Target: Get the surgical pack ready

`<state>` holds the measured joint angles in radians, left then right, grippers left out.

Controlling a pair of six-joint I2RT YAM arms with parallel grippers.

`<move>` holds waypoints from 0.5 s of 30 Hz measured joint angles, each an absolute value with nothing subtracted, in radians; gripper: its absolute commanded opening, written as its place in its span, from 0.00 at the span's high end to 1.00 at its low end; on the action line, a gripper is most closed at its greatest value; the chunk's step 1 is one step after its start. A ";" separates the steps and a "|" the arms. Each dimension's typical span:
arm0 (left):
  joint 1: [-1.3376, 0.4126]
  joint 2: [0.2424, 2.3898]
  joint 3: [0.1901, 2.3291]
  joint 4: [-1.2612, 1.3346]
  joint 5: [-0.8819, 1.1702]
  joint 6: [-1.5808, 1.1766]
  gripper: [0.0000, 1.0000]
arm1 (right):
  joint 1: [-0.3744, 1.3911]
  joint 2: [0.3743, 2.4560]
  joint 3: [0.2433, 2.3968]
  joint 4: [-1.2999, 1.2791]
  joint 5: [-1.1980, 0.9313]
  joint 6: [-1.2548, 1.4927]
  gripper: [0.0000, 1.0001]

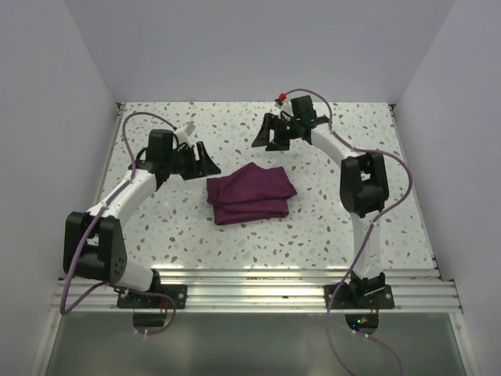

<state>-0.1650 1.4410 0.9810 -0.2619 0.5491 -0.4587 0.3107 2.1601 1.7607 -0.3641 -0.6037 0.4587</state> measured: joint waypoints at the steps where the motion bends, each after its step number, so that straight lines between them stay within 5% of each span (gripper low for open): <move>1: -0.164 1.458 0.994 -0.260 0.550 -0.459 0.33 | 0.321 2.196 1.809 -0.383 -0.615 0.447 0.27; 15: -0.113 1.533 1.013 -0.256 0.617 -0.448 0.36 | 0.357 2.391 1.952 -0.502 -0.729 0.360 0.42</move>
